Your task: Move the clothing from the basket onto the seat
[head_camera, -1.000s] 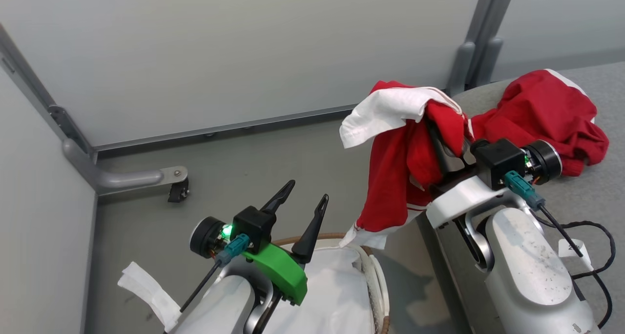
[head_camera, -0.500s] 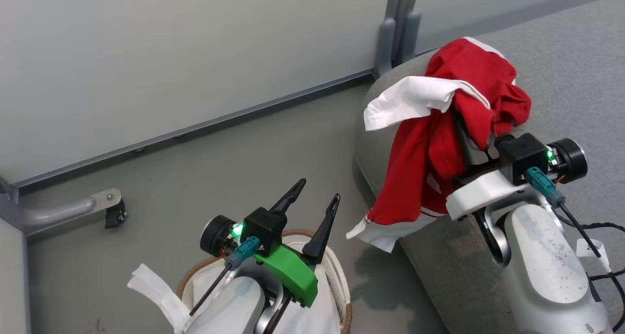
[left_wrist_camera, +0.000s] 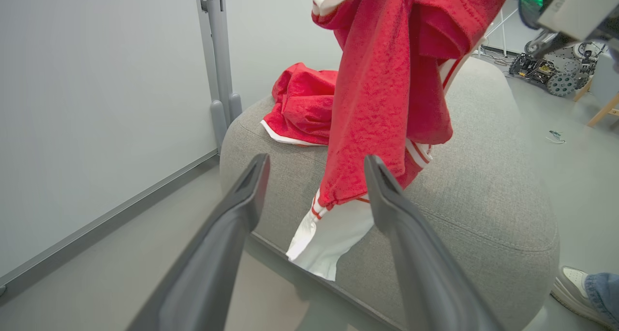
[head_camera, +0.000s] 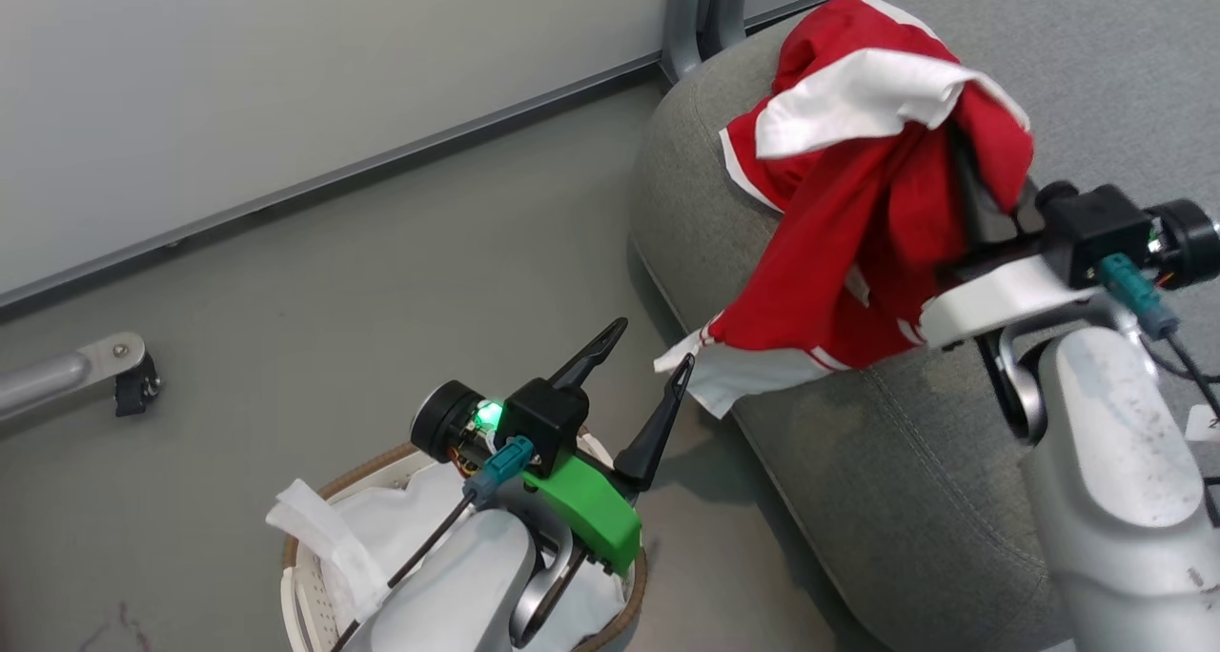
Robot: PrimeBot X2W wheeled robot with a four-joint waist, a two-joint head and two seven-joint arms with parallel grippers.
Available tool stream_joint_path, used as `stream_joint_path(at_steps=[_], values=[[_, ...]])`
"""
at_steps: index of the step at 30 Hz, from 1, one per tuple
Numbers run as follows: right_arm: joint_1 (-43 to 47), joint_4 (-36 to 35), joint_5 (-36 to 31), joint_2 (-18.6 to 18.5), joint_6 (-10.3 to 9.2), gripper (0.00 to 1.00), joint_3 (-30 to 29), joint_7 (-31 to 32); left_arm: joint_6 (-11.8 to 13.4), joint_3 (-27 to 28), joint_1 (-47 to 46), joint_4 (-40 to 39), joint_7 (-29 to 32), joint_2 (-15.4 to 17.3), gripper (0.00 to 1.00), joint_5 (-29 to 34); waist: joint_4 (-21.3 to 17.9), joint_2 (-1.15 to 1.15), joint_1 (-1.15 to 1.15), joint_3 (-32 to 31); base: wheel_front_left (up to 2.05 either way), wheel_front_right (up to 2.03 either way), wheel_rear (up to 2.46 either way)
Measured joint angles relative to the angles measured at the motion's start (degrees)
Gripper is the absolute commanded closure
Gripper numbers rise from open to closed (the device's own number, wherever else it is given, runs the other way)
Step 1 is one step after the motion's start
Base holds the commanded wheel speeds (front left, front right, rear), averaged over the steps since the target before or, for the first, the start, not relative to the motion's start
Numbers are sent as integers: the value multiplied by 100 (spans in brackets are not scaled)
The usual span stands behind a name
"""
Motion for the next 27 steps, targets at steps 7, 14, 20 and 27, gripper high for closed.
stream_joint_path(at_steps=[7, 14, 20, 27], values=[[-1326, 316, 4, -743, 0, 100, -374, -1, 0, -135, -234, -63, 0, 131, 0, 8, 142, 0, 0, 430, 0, 0, 0], [-2532, 1034, -155, -1723, 0, 100, -791, -1, 0, -337, -453, -69, 0, 210, 0, 9, 459, 0, 0, 802, 0, 0, 0], [-2914, 1474, -277, -2213, 0, 100, -1181, -1, 0, -338, -649, -168, 0, 331, 0, 63, 703, 0, 0, 1183, 0, 0, 0], [-2583, 1905, -385, -2184, 0, 100, -1662, -1, 0, -252, -850, -278, 0, 505, 0, 232, 916, 0, 1, 1814, 0, 0, 0]])
